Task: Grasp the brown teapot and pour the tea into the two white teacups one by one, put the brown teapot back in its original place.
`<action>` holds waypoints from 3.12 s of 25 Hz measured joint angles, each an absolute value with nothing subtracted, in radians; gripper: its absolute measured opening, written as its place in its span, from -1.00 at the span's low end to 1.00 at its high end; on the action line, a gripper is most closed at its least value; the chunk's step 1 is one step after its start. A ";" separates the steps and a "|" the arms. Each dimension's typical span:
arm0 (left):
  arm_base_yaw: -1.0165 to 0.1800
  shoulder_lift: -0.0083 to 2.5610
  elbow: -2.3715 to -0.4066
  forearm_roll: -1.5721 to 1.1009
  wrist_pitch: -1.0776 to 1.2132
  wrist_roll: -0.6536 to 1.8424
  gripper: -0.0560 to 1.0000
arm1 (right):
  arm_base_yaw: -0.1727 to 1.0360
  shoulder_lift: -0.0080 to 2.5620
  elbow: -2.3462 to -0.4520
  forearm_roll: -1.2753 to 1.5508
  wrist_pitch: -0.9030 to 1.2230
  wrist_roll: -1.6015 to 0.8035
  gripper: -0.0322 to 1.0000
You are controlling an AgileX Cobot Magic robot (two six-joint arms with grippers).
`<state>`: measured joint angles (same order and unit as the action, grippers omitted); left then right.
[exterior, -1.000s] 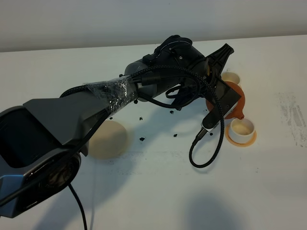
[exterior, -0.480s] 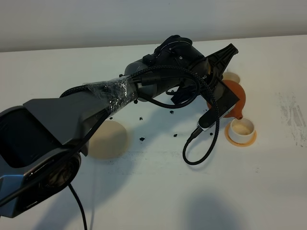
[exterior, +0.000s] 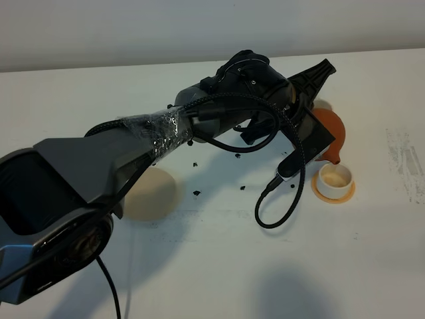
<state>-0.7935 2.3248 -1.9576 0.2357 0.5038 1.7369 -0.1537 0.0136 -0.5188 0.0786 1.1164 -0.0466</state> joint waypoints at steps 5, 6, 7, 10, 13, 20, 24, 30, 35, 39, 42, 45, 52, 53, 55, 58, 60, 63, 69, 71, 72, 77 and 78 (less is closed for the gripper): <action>-0.797 2.325 -1.958 0.247 0.502 1.758 -0.72 | -0.154 0.014 -0.519 0.079 1.116 -0.047 -0.02; -0.798 2.325 -1.958 0.254 0.502 1.759 -0.72 | -0.154 0.014 -0.519 0.079 1.116 -0.047 -0.02; -0.800 2.325 -1.958 0.264 0.502 1.760 -0.72 | -0.154 0.014 -0.519 0.079 1.116 -0.047 -0.02; -0.805 2.323 -1.958 0.281 0.501 1.761 -0.72 | -0.154 0.014 -0.519 0.079 1.116 -0.047 -0.02; -0.806 2.322 -1.958 0.294 0.494 1.761 -0.72 | -0.154 0.014 -0.519 0.079 1.116 -0.047 -0.02; -0.821 2.320 -1.958 0.313 0.480 1.764 -0.72 | -0.154 0.014 -0.519 0.079 1.116 -0.047 -0.02; -0.823 2.320 -1.958 0.325 0.470 1.764 -0.72 | -0.154 0.014 -0.519 0.079 1.116 -0.047 -0.02; -0.823 2.320 -1.958 0.345 0.460 1.764 -0.72 | -0.154 0.014 -0.519 0.079 1.116 -0.047 -0.02; -0.823 2.320 -1.958 0.367 0.456 1.763 -0.72 | -0.154 0.014 -0.519 0.079 1.116 -0.047 -0.02; -0.823 2.320 -1.958 0.372 0.447 1.763 -0.72 | -0.154 0.014 -0.519 0.079 1.116 -0.047 -0.02; -0.823 2.320 -1.958 0.382 0.439 1.762 -0.72 | -0.154 0.014 -0.519 0.079 1.116 -0.047 -0.02; -0.823 2.320 -1.958 0.389 0.434 1.761 -0.72 | -0.154 0.014 -0.519 0.079 1.116 -0.047 -0.02; -0.823 2.320 -1.958 0.393 0.422 1.760 -0.72 | -0.154 0.014 -0.519 0.079 1.116 -0.047 -0.02; -0.823 2.320 -1.958 0.396 0.419 1.759 -0.72 | -0.154 0.014 -0.519 0.079 1.116 -0.047 -0.02; -0.823 2.319 -1.958 0.399 0.417 1.759 -0.72 | -0.154 0.014 -0.519 0.079 1.116 -0.047 -0.02; -0.823 2.319 -1.958 0.400 0.415 1.759 -0.72 | -0.154 0.014 -0.519 0.079 1.116 -0.047 -0.02; -0.823 2.319 -1.958 0.401 0.415 1.758 -0.72 | -0.154 0.014 -0.519 0.079 1.116 -0.047 -0.02; -0.823 2.319 -1.958 0.408 0.413 1.757 -0.72 | -0.154 0.014 -0.519 0.079 1.116 -0.047 -0.02; -0.823 2.319 -1.958 0.414 0.403 1.757 -0.72 | -0.154 0.014 -0.519 0.079 1.116 -0.047 -0.02; -0.823 2.319 -1.958 0.414 0.396 1.757 -0.72 | -0.154 0.014 -0.519 0.079 1.116 -0.047 -0.02; -0.823 2.319 -1.958 0.414 0.392 1.757 -0.72 | -0.154 0.014 -0.519 0.079 1.116 -0.047 -0.02; -0.823 2.318 -1.958 0.414 0.381 1.757 -0.72 | -0.154 0.014 -0.519 0.079 1.116 -0.047 -0.02; -0.823 2.318 -1.958 0.414 0.381 1.757 -0.72 | -0.154 0.014 -0.519 0.079 1.116 -0.047 -0.02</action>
<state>-0.8232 2.3182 -1.9576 0.4144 0.3811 1.7566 -0.1537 0.0136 -0.5188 0.0786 1.1164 -0.0466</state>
